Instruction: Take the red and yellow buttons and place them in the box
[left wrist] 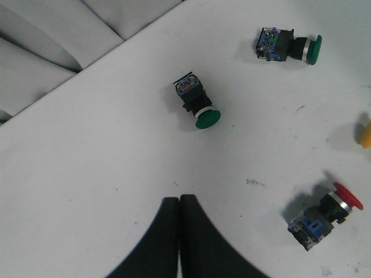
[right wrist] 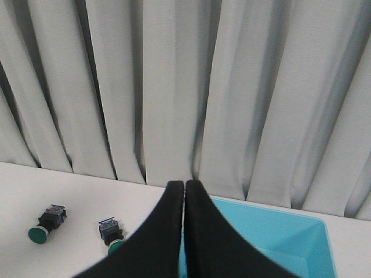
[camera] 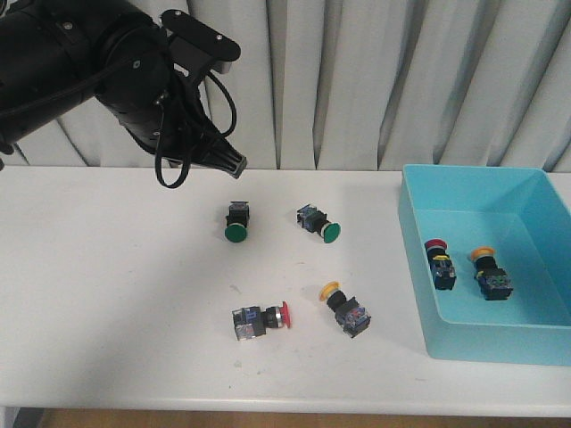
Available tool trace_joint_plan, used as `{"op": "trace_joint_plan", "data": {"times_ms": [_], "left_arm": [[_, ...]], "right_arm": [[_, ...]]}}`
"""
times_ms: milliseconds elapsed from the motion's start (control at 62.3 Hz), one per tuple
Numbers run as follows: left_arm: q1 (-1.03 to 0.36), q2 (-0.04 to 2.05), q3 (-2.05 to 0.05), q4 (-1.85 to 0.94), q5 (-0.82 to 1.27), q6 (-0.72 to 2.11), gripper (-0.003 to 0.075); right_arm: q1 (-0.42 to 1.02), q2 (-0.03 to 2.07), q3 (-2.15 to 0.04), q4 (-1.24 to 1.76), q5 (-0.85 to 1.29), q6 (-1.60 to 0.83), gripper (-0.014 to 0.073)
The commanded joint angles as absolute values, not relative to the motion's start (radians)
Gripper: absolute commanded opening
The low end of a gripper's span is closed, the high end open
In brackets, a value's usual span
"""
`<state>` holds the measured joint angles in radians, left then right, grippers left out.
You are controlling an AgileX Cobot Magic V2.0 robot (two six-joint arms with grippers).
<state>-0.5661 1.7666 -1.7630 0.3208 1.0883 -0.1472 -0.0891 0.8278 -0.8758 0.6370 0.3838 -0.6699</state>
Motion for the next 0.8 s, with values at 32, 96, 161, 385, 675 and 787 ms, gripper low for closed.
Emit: {"op": "trace_joint_plan", "data": {"times_ms": [32,96,161,385,675,787], "left_arm": [[-0.567,1.718,-1.784,0.344,1.056,-0.157,-0.0007],[-0.567,1.718,-1.785,0.379,1.051,-0.155,-0.0007],[-0.567,1.718,-1.785,0.391,1.052,-0.155,-0.0007],[-0.562,1.506,-1.524,0.409,0.720,-0.147,-0.0007],[-0.447,0.859,-0.817,0.406,0.229,-0.162,-0.0007],[-0.355,0.562,-0.560,0.329,0.152,-0.165,-0.0007]], "right_arm": [[-0.088,0.826,-0.905,0.656,0.334,-0.679,-0.0008],[-0.088,0.826,-0.905,0.656,0.334,-0.679,-0.0008],[-0.088,0.826,-0.905,0.656,0.334,-0.679,-0.0008],[-0.088,0.824,-0.905,0.657,0.334,-0.679,-0.0008],[-0.088,0.827,-0.905,0.662,0.334,-0.679,-0.0008],[-0.088,0.827,-0.905,0.663,0.335,-0.679,-0.0008]]}}
